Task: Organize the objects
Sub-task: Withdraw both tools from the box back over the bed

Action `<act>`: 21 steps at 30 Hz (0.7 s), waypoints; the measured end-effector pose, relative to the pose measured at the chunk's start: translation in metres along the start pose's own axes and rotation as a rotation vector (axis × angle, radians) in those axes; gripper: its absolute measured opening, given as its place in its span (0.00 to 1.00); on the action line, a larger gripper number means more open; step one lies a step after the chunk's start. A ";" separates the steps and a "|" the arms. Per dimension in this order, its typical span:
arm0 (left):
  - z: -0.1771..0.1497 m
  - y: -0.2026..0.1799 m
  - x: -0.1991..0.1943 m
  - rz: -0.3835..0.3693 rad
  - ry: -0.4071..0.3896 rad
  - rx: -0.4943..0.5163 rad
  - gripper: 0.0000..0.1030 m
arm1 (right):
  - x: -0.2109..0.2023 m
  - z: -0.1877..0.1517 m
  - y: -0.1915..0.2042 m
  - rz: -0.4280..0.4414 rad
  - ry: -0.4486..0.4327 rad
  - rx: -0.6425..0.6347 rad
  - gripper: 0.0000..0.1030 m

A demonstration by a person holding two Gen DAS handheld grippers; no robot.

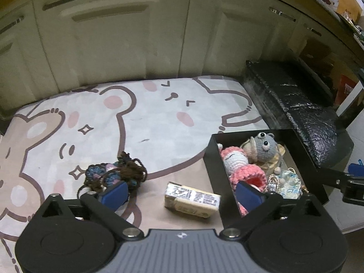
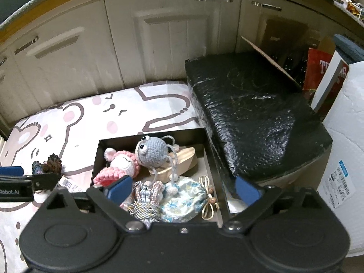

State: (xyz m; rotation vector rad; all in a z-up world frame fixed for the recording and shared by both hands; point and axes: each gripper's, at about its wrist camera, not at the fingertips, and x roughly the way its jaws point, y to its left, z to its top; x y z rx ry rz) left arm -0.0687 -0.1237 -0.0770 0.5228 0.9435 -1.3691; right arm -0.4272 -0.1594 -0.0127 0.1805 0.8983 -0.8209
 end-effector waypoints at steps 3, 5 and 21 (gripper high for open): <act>-0.001 0.003 -0.003 0.011 -0.006 -0.004 1.00 | -0.003 -0.002 -0.001 -0.001 -0.011 -0.004 1.00; -0.002 0.005 -0.005 0.020 -0.012 -0.006 1.00 | -0.004 -0.002 -0.001 -0.001 -0.014 -0.006 1.00; -0.004 0.039 -0.019 0.062 -0.056 -0.062 1.00 | -0.004 -0.004 0.012 0.017 -0.071 -0.016 1.00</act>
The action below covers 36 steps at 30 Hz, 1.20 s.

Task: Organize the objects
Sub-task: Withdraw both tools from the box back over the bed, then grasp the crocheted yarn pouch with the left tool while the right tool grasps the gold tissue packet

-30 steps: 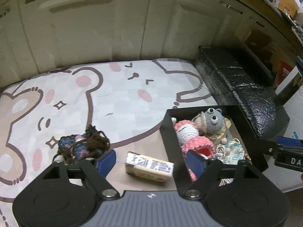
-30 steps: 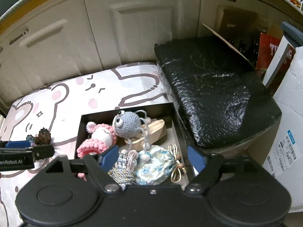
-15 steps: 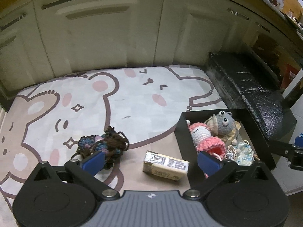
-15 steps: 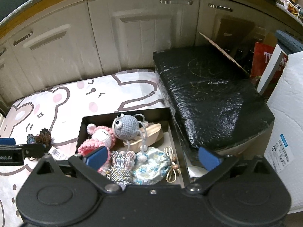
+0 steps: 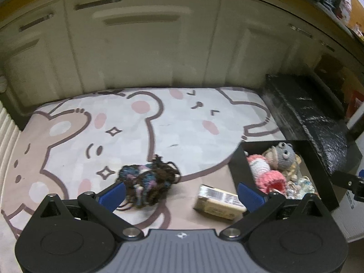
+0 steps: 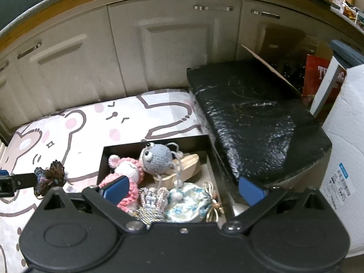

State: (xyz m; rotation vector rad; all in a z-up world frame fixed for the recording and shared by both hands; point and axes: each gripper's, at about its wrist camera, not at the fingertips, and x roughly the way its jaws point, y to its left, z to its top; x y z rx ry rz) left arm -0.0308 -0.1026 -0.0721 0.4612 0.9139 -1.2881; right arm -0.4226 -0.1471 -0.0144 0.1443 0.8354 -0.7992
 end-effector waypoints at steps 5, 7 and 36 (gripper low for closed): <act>0.002 0.022 -0.004 0.023 -0.016 -0.042 1.00 | 0.006 0.002 0.019 0.021 -0.005 -0.030 1.00; 0.002 0.030 -0.005 0.034 -0.020 -0.050 1.00 | 0.008 0.003 0.026 0.033 -0.007 -0.044 1.00; 0.000 0.095 -0.002 0.136 -0.055 -0.148 1.00 | 0.033 0.015 0.136 0.161 -0.034 -0.235 0.78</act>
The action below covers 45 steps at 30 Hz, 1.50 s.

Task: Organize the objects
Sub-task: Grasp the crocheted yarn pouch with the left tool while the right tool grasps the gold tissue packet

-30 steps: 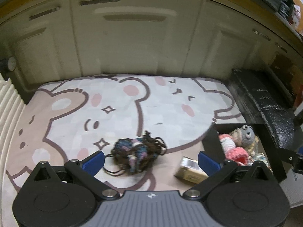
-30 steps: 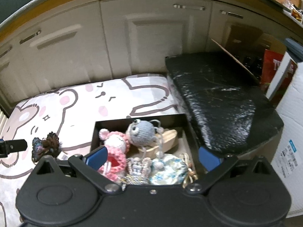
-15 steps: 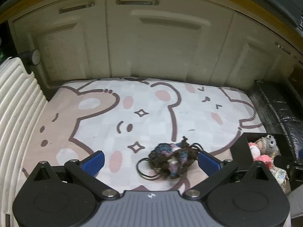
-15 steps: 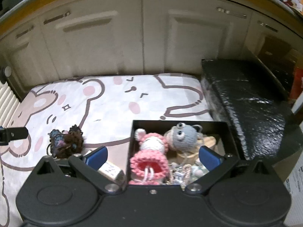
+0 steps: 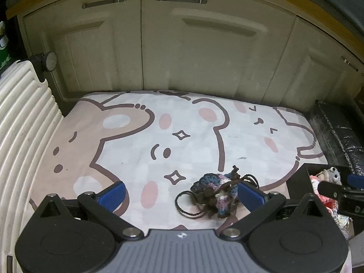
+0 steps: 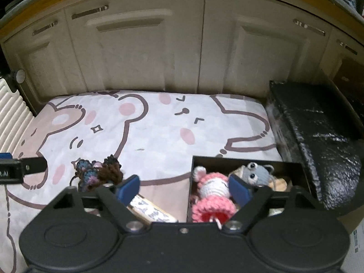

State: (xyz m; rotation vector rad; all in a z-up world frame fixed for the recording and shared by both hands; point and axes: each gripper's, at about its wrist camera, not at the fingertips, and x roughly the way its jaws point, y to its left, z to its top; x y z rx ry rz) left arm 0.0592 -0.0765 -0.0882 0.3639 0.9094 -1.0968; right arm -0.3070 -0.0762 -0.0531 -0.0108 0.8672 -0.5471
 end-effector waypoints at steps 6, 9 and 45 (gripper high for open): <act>-0.001 -0.009 0.005 -0.035 -0.010 0.061 1.00 | 0.021 0.003 0.012 0.038 0.014 -0.038 0.42; 0.000 -0.012 0.008 -0.050 -0.007 0.063 1.00 | 0.033 0.001 0.022 0.057 0.030 -0.087 0.32; 0.007 -0.050 0.087 -0.165 0.153 -0.093 0.91 | 0.065 -0.028 0.049 0.334 0.183 -0.384 0.62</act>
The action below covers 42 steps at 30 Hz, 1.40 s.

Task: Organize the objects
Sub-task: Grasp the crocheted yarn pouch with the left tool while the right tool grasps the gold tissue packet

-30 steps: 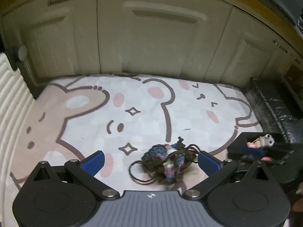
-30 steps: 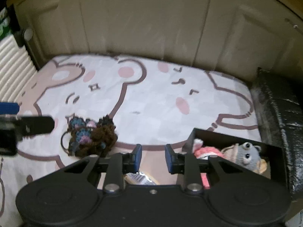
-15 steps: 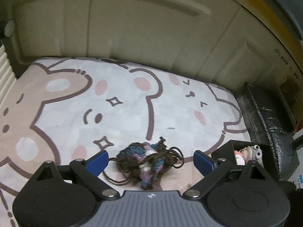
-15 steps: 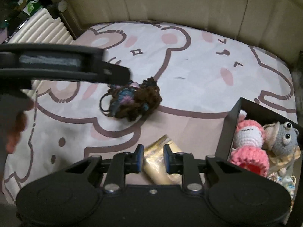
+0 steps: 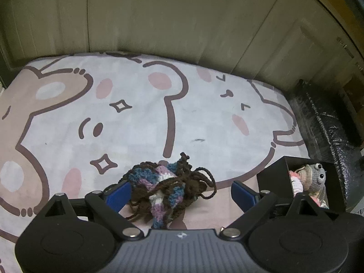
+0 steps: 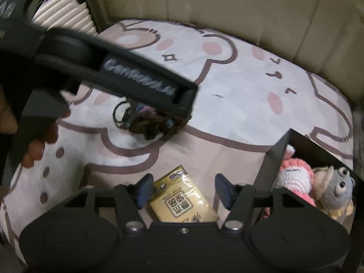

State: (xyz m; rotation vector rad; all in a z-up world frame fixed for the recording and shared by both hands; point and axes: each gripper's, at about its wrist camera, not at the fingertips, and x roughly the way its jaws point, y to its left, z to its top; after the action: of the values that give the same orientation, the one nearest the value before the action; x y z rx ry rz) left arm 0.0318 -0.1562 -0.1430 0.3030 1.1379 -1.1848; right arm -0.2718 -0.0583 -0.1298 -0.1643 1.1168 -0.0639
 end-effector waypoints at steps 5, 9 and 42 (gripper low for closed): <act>0.000 0.002 0.009 0.012 0.016 -0.024 0.91 | 0.015 -0.003 0.009 -0.042 0.019 -0.073 0.83; -0.001 0.003 0.016 0.031 0.023 -0.029 0.91 | 0.019 -0.003 0.012 -0.015 0.039 -0.074 0.85; -0.003 0.023 0.036 -0.021 0.072 -0.268 0.50 | 0.028 0.007 0.037 0.051 0.181 -0.056 0.52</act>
State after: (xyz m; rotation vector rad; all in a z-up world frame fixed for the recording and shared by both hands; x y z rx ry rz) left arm 0.0469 -0.1657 -0.1821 0.1286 1.3490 -1.0314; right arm -0.2548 -0.0251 -0.1578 -0.1824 1.3039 -0.0022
